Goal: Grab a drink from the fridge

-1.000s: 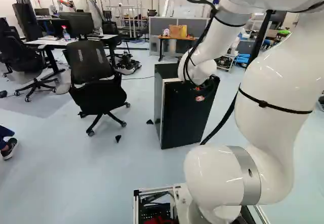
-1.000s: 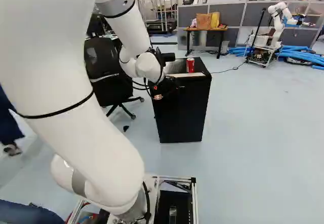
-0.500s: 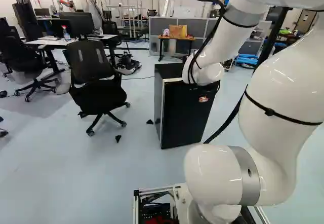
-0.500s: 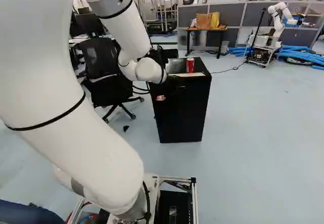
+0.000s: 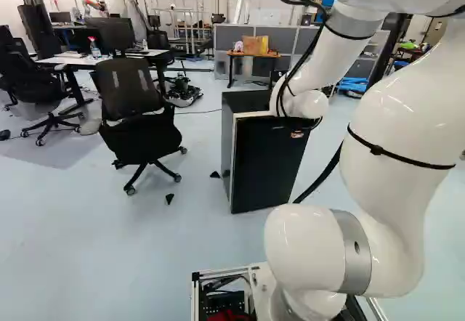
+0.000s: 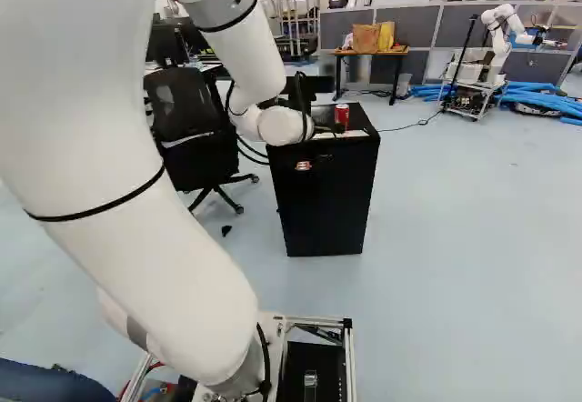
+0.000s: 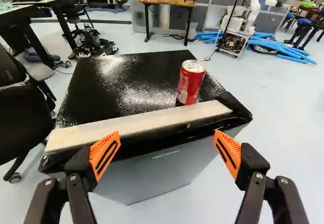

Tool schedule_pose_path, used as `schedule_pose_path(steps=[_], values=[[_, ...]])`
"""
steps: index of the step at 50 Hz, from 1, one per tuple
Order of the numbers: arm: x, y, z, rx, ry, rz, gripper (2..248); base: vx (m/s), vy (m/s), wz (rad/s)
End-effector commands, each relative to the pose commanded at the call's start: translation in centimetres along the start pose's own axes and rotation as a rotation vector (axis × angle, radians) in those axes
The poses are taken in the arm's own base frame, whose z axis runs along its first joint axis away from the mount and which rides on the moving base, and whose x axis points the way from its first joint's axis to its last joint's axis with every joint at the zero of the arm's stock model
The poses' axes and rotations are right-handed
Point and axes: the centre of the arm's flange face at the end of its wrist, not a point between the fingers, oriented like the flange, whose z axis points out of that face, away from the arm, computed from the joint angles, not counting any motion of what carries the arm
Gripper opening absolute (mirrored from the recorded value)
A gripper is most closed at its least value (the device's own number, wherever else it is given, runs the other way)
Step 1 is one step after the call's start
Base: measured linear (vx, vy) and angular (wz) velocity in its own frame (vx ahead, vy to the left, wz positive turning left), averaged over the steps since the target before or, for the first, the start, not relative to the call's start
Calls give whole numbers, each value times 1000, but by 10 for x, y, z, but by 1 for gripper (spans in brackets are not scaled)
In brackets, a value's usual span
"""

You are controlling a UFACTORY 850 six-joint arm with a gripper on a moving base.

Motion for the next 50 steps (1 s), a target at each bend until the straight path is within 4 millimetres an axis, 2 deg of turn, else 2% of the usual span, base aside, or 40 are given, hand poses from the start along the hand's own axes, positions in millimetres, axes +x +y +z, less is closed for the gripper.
schedule_pose_path(steps=[18, 50], values=[[14, 19, 33, -29, 68, 12, 247, 0, 0, 0], [16, 46, 109, -60, 182, 25, 247, 0, 0, 0]])
